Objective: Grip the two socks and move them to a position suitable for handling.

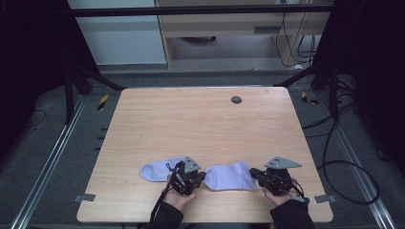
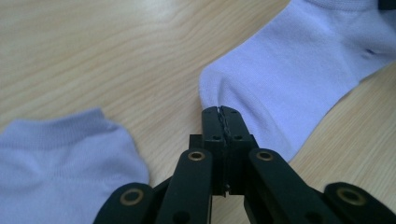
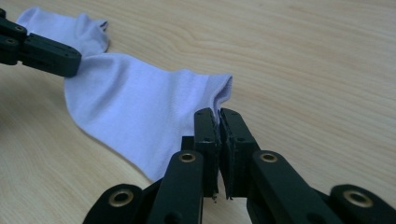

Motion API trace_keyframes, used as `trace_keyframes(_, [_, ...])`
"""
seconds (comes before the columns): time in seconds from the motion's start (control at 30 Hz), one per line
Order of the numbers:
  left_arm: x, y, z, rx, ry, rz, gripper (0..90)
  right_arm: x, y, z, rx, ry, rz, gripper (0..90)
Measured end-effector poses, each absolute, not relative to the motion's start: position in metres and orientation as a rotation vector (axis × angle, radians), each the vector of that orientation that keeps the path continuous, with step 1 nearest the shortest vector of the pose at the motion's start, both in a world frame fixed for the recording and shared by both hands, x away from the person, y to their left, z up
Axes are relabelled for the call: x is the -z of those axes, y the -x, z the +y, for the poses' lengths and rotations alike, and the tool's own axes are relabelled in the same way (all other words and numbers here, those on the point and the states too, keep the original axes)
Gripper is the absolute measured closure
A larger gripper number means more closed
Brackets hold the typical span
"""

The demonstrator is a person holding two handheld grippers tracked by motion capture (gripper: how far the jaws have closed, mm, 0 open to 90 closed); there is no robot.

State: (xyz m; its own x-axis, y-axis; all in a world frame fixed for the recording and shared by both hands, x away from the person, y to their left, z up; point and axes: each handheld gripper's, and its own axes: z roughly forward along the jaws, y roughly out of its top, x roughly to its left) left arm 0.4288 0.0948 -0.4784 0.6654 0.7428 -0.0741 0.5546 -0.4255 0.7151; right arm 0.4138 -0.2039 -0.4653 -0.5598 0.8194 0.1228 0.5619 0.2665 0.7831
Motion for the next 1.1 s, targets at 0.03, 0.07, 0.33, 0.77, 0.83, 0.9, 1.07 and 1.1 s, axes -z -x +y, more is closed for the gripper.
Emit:
trace_keyframes(0.03, [0.480,-0.428,0.097,-0.330,-2.146,1.006,89.3,0.467,-0.413,-0.202,-1.177,-1.257,2.246,86.5])
trace_keyframes(0.07, [0.482,-0.428,0.100,-0.330,-2.149,1.014,89.3,0.468,-0.413,-0.199,-1.176,-1.259,2.252,86.5])
trace_keyframes(0.33, [0.489,-0.430,0.121,-0.317,-2.158,1.086,89.1,0.479,-0.414,-0.182,-1.147,-1.255,2.304,85.9])
trace_keyframes(0.77, [0.460,-0.439,0.136,-0.362,-2.025,1.084,67.9,0.474,-0.419,-0.185,-1.193,-1.241,2.204,63.1])
trace_keyframes(0.83, [0.450,-0.442,0.140,-0.385,-2.010,1.080,65.9,0.469,-0.420,-0.186,-1.213,-1.247,2.176,60.8])
trace_keyframes(0.9, [0.442,-0.444,0.144,-0.404,-2.005,1.076,64.0,0.465,-0.423,-0.185,-1.229,-1.235,2.157,58.6])
trace_keyframes(1.07, [0.425,-0.446,0.164,-0.444,-1.964,1.064,59.0,0.457,-0.428,-0.179,-1.261,-1.229,2.129,54.1])
trace_keyframes(1.1, [0.424,-0.446,0.169,-0.462,-1.961,1.065,57.9,0.456,-0.429,-0.176,-1.269,-1.231,2.125,52.9])
